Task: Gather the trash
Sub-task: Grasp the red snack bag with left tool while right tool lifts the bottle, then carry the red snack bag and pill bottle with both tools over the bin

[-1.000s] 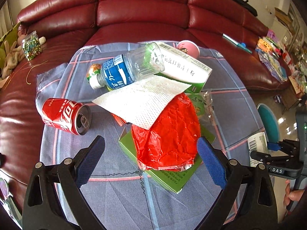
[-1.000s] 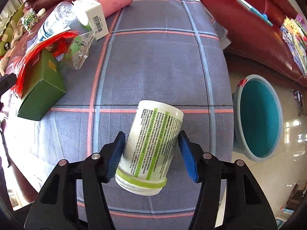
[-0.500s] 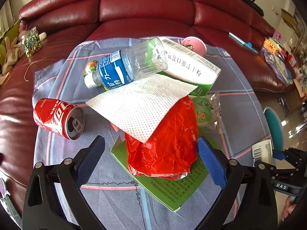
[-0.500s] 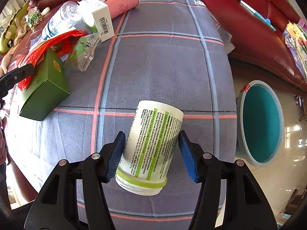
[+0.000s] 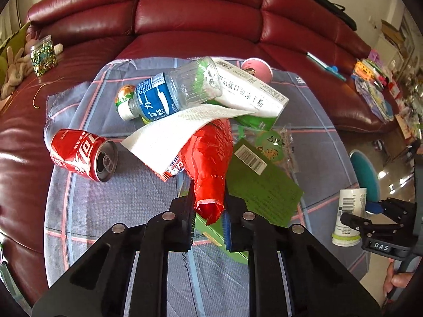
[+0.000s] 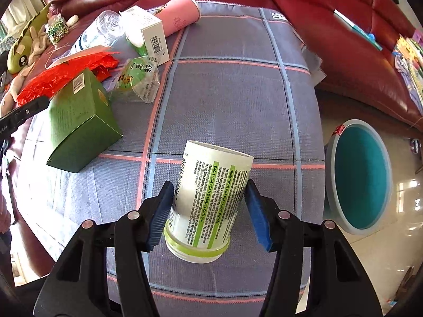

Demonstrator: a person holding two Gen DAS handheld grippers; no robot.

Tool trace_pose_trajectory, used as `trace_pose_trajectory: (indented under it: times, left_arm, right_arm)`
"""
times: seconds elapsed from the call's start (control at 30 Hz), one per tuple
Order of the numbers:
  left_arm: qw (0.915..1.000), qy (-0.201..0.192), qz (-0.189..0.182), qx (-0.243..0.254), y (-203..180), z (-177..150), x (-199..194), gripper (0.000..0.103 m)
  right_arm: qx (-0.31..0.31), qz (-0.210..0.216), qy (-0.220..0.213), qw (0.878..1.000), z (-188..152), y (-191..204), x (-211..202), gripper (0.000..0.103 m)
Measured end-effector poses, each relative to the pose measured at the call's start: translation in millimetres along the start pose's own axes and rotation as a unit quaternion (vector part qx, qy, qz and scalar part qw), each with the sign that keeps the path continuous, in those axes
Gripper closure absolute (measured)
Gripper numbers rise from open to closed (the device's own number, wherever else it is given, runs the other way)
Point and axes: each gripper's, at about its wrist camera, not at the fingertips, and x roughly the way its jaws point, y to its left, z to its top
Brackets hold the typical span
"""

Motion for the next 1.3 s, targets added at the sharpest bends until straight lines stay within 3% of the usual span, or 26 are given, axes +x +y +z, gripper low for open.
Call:
trace_pose_trajectory:
  times: [0.27, 0.47, 1.3]
  left_arm:
    - [0.9991, -0.019, -0.029, 0.024, -28.0, -18.4, -36.6, 0.087]
    - [0.9974, -0.046, -0.04, 0.038, -52.8, -13.4, -58.2, 0.087]
    - [0.9817, -0.066, -0.121, 0.131, -170.2, -4.5, -75.2, 0.087]
  right_arm:
    - [0.005, 0.003, -0.021, 1.0, -9.2, -8.5, -20.5, 0.052]
    - [0.013, 0.003, -0.043, 0.999, -15.0, -18.5, -40.7, 0.053]
    - [0.096, -0.021, -0.116, 0.988, -38.5, -109.0, -103.8, 0.053]
